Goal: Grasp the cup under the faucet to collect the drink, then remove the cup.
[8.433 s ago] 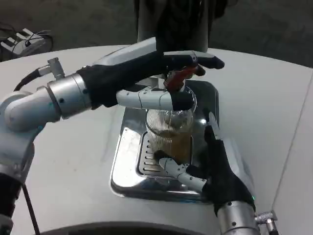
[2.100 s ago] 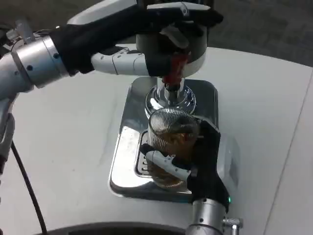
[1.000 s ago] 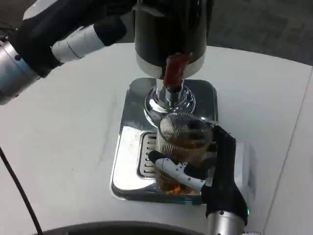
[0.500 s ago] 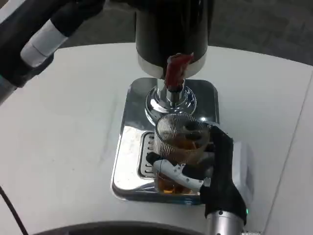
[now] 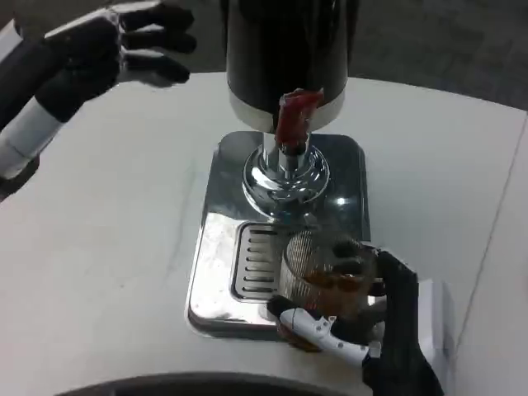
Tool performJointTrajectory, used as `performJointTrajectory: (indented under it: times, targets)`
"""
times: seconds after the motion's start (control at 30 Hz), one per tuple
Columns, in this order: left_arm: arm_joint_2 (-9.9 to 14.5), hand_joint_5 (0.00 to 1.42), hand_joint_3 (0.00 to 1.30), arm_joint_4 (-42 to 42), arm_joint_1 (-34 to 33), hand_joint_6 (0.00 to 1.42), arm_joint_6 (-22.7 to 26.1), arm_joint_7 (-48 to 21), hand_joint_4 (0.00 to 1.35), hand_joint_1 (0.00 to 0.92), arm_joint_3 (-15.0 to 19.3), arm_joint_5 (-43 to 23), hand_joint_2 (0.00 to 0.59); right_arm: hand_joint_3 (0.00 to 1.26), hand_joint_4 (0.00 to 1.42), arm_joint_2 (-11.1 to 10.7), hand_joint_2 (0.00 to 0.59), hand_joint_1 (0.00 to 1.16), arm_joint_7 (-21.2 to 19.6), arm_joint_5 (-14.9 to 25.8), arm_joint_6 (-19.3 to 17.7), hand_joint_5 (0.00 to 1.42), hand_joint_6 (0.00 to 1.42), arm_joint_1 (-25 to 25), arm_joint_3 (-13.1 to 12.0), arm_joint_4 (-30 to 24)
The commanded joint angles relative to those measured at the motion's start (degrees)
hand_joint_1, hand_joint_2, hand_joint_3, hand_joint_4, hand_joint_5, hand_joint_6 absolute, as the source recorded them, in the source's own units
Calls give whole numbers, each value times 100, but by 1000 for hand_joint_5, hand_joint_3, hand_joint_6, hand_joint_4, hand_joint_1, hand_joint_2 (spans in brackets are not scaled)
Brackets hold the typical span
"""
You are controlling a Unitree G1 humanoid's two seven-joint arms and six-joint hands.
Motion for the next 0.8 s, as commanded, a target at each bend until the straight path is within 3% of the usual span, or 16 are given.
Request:
performJointTrajectory:
  times: [0.03, 0.4, 0.8]
  targets:
    - [125, 354, 286, -413, 661, 332, 113, 53, 277, 0, 242, -83, 1, 1018, 1186, 473, 62, 1048, 99, -219, -77, 1109, 957, 252, 103, -489]
    - [19, 344, 294, -836, 2502, 337, -172, 373, 280, 0, 723, 382, 8, 1028, 1186, 356, 70, 1051, 488, -443, -6, 1110, 971, 725, 151, -1248]
    - [252, 189, 220, -469, 3066, 224, -1039, 497, 132, 0, 557, 1347, 48, 1029, 1186, 189, 78, 1048, 1142, -798, 151, 1110, 978, 1089, 319, -1969]
